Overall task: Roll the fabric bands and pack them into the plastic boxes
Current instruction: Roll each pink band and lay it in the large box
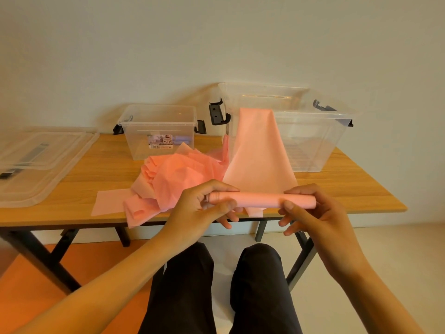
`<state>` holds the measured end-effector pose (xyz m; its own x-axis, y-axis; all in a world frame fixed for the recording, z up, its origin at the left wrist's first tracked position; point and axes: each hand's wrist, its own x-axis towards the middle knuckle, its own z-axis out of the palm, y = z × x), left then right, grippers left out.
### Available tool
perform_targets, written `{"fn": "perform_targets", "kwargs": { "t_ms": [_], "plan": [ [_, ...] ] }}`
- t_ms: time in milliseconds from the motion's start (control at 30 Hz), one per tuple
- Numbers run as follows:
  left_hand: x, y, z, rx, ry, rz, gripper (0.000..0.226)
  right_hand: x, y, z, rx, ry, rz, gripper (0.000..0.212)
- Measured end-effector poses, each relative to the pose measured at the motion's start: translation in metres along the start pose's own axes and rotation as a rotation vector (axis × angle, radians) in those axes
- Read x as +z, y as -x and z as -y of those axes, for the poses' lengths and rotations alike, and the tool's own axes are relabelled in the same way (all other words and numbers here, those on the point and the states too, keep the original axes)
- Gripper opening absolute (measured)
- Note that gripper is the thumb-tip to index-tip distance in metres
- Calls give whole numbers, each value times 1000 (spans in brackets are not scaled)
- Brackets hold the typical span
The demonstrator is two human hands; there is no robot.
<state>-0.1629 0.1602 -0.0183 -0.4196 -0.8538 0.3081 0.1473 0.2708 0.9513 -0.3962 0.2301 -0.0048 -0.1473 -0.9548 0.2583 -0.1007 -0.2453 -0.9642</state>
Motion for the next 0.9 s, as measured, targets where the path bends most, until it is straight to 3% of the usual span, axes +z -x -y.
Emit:
{"fn": "perform_targets", "kwargs": {
  "t_ms": [900],
  "plan": [
    [3, -5, 11, -62, -13, -12, 22, -3, -5, -2, 44, -10, 18, 32]
  ]
}}
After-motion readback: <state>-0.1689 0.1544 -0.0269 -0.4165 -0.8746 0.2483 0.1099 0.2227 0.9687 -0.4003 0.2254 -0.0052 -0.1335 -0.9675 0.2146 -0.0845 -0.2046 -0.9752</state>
